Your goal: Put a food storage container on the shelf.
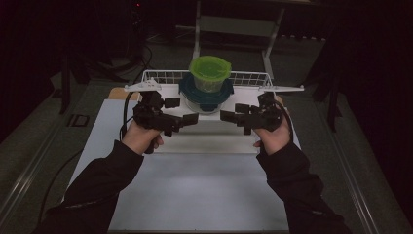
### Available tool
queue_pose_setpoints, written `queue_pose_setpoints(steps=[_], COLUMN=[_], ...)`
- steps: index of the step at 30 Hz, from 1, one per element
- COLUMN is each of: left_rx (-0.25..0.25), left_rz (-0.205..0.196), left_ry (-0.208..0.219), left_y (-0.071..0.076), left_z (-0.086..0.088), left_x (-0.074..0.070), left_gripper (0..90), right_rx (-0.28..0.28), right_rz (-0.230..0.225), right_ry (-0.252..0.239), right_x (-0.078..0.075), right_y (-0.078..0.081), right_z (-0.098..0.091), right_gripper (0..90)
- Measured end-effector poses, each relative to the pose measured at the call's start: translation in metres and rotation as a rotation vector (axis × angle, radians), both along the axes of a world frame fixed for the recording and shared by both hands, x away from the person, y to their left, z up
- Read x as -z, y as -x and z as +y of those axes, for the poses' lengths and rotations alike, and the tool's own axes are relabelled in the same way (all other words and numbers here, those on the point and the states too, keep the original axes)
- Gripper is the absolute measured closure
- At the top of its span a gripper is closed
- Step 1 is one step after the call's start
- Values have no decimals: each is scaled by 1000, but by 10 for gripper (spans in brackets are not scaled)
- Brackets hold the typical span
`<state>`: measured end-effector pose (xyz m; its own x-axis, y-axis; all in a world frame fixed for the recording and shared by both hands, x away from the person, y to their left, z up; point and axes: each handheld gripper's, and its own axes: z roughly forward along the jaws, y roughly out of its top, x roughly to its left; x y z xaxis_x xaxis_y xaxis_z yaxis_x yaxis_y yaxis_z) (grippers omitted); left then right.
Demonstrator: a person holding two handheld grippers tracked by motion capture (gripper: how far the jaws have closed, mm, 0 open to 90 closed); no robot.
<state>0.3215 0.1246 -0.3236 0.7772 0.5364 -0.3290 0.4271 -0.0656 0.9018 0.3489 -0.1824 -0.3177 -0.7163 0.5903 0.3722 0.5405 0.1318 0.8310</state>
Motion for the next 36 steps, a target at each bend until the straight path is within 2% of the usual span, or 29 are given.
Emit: queue_pose_setpoints(steps=[5,7,11,15,24,27,30,36], left_rx=[16,20,45,50,59,70,74,72], left_rz=[-1,-13,-22,-16,1,-1,8,9], left_ry=[-2,-11,-14,-30,-77,-91,-83,-115], left_y=[9,13,21,27,36,39,42,50], left_z=[-1,-3,-4,-4,-4,-4,-3,-1], left_x=[16,22,34,48,81,90,97,112], left_gripper=[8,8,8,8,9,8,8,8], right_rx=[-23,-32,-40,-31,-42,-38,-36,-24], right_rz=[-7,-13,-11,-29,-12,-5,-3,-4], right_ry=[7,27,15,14,31,27,34,51], right_x=[20,27,41,54,85,94,103,119], right_y=[11,15,22,28,34,35,36,44], right_z=[0,0,-2,-4,-6,-9,-12,-22], right_gripper=[180,179,179,175,175,175,173,170])
